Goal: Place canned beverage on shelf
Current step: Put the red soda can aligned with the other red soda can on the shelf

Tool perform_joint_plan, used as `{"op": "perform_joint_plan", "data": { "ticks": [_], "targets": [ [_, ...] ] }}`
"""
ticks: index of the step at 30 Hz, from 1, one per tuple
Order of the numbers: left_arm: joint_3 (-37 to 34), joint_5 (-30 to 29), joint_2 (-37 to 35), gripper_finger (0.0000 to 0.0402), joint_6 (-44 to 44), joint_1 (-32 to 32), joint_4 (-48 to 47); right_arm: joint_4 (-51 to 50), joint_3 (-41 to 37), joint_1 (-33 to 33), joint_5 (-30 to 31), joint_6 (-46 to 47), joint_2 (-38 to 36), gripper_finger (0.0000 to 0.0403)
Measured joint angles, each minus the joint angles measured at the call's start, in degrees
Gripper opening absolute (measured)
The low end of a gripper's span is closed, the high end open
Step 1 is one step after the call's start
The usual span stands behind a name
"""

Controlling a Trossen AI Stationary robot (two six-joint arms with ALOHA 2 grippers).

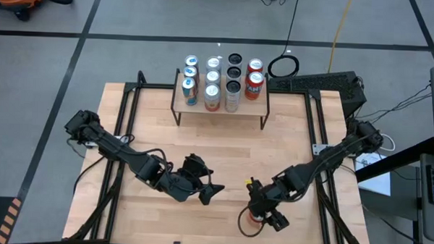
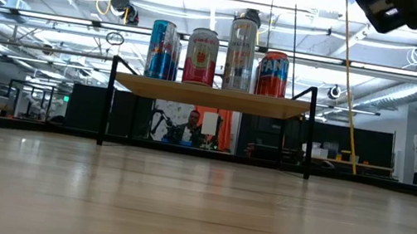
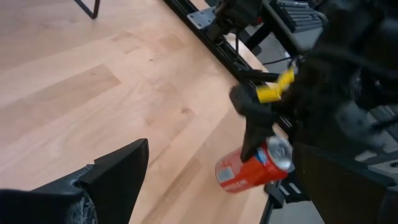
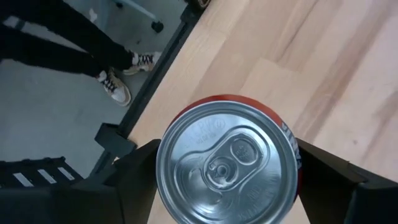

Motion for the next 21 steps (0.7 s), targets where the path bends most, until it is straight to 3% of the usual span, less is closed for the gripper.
{"op": "perform_joint_plan", "data": {
  "ticks": [12,21],
  "targets": [
    [0.0,-0.07,0.01,0.04,0.26,-2.01,1.91,-2.89,0.02,-5.63,-3.16,6.85,-7.03,0.0289],
    [0.0,0.05,1.27,0.04,6.3,-2.42,8.64,-2.51,0.04,-8.64,-3.26,15.38,-11.44,0.0289]
  ]
}}
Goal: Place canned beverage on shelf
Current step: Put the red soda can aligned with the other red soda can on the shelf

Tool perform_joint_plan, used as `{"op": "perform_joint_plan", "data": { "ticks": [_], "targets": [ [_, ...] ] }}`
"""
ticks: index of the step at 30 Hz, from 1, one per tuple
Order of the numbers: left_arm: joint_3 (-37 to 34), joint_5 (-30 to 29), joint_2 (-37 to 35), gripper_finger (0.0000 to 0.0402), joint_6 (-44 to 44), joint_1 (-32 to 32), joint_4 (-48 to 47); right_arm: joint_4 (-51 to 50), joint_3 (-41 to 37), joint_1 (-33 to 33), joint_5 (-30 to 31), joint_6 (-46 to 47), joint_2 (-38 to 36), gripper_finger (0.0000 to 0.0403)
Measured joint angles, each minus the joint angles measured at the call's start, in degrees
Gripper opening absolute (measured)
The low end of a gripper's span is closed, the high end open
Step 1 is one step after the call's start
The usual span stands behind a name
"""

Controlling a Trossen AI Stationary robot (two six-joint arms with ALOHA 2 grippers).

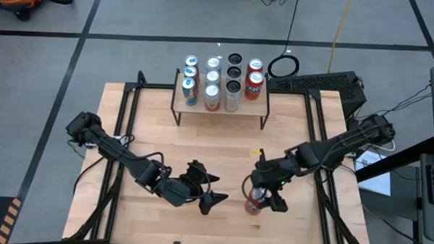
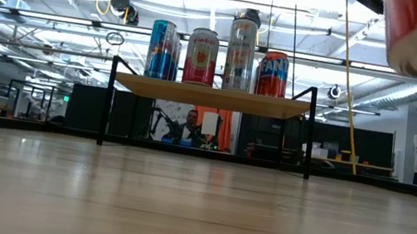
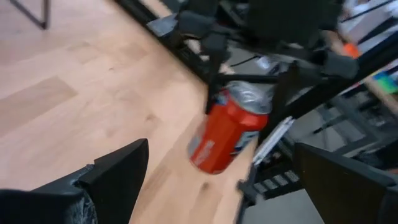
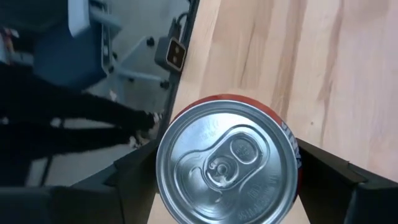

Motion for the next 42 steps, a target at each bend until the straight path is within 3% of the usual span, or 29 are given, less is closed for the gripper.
{"op": "perform_joint_plan", "data": {
  "ticks": [6,22,35,42],
  "targets": [
    [0.02,1.27,1.92,0.04,3.39,0.09,6.47,0.23,0.0,-1.63,0.05,5.76,-3.51,0.0289],
    [0.01,1.09,2.05,0.04,11.07,1.14,9.08,0.17,0.09,-6.5,0.37,12.98,-10.99,0.0289],
    [0.01,1.29,2.05,0.04,11.94,1.32,8.66,-0.15,0.54,-10.36,0.72,11.26,-15.28,0.0289],
    [0.01,1.29,2.05,0.04,11.94,1.3,8.36,-6.11,8.25,-12.12,3.18,5.2,-14.0,0.0289]
  ]
}}
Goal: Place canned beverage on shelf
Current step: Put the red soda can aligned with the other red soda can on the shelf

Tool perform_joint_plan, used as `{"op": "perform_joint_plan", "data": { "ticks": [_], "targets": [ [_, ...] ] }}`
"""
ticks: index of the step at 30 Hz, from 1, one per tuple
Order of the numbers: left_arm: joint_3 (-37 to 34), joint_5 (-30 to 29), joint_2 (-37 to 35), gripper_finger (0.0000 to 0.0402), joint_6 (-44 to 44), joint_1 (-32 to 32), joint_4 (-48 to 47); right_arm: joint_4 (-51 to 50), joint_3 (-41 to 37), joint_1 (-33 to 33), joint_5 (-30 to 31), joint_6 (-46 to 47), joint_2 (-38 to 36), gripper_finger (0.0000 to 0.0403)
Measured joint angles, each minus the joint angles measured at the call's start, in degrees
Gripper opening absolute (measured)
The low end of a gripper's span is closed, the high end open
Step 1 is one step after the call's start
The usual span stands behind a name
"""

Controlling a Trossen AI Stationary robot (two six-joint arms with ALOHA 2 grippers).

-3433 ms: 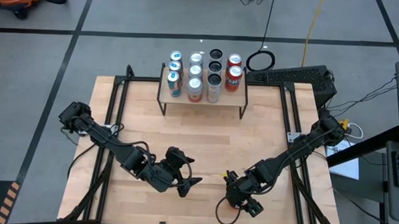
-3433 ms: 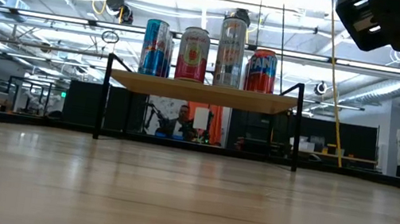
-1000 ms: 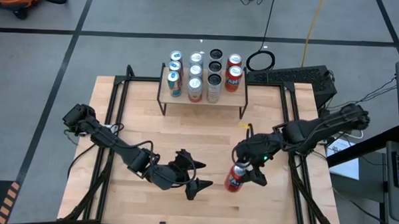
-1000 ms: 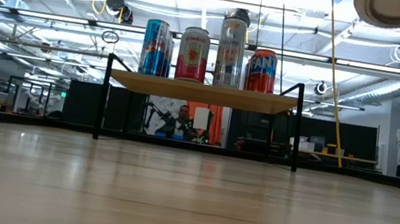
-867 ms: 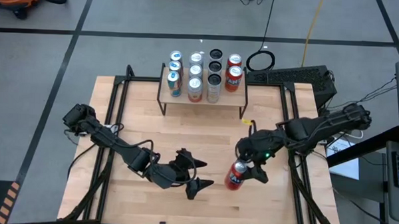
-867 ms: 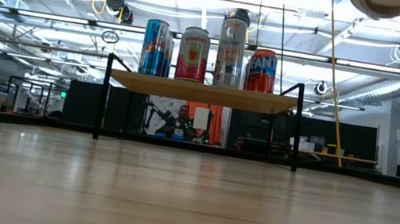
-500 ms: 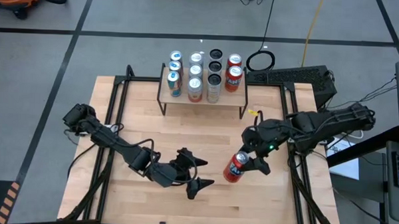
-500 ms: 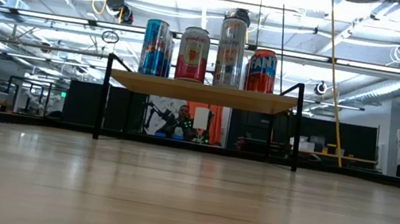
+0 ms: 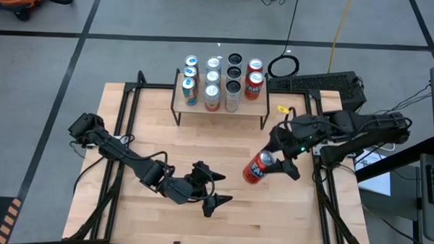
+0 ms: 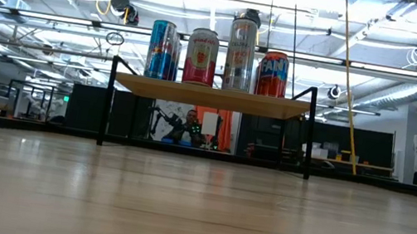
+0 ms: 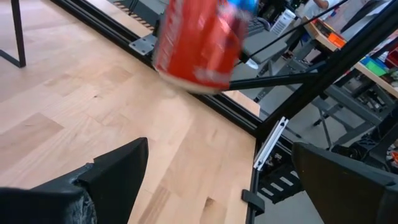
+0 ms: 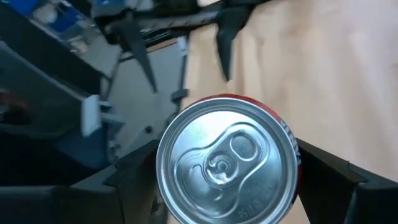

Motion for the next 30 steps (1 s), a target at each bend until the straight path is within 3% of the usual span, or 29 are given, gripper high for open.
{"op": "perform_joint_plan", "data": {
  "ticks": [5,14,30],
  "targets": [
    [-0.01,0.0,0.0,0.04,1.06,0.0,-0.63,-9.08,7.71,-2.29,3.65,-4.94,2.03,0.0289],
    [-0.01,0.02,0.0,0.04,1.4,0.02,-0.93,-19.22,16.95,-9.12,3.45,-14.3,5.09,0.0289],
    [-0.01,-0.04,-0.02,0.04,-1.56,0.18,-1.96,-22.22,18.59,-22.38,3.11,-28.02,12.41,0.0289]
  ]
}}
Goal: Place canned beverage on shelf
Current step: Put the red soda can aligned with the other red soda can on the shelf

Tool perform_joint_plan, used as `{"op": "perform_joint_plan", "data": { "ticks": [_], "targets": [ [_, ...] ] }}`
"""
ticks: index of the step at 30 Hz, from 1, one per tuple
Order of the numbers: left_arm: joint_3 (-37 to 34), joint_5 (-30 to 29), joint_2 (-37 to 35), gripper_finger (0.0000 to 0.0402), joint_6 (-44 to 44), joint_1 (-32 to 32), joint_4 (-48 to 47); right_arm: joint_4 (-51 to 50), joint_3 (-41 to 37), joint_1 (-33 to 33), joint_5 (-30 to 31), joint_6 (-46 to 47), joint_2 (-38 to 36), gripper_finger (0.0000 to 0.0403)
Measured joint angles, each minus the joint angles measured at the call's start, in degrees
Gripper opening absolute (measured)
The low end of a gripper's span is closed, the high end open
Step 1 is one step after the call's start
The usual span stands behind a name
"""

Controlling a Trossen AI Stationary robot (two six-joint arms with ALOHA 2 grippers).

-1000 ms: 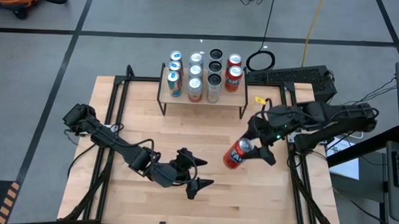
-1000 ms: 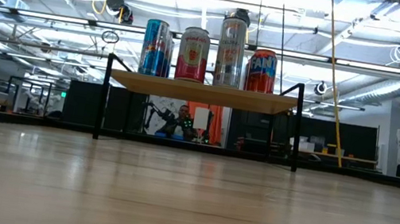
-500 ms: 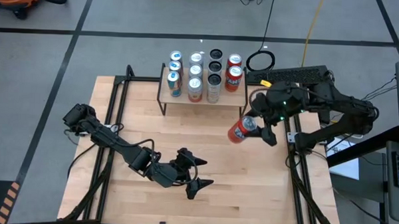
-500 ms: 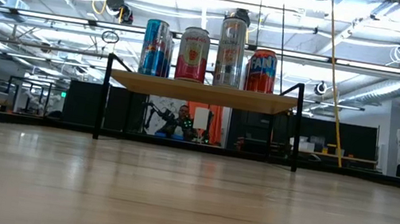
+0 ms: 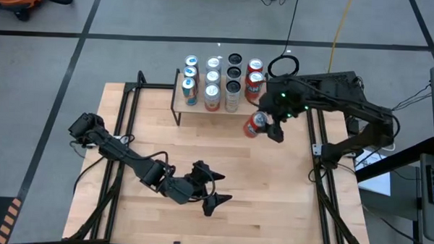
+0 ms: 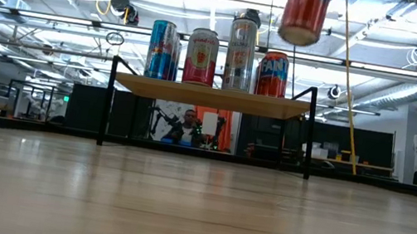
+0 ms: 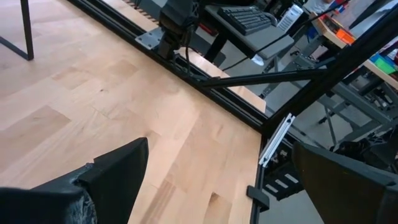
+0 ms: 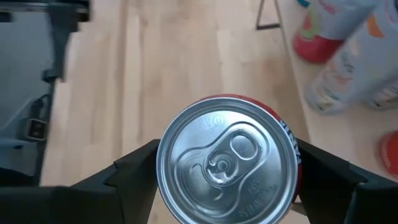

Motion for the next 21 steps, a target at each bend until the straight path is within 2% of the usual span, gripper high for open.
{"op": "perform_joint_plan", "data": {
  "ticks": [8,21],
  "targets": [
    [0.0,-0.02,0.0,0.04,-0.07,1.17,-0.11,-0.15,-0.02,-6.97,-3.04,-2.24,3.26,0.0289],
    [0.0,-0.02,0.0,0.04,-0.07,2.91,-1.51,-0.12,-0.02,-15.12,-2.89,-6.61,6.65,0.0289]
  ]
}}
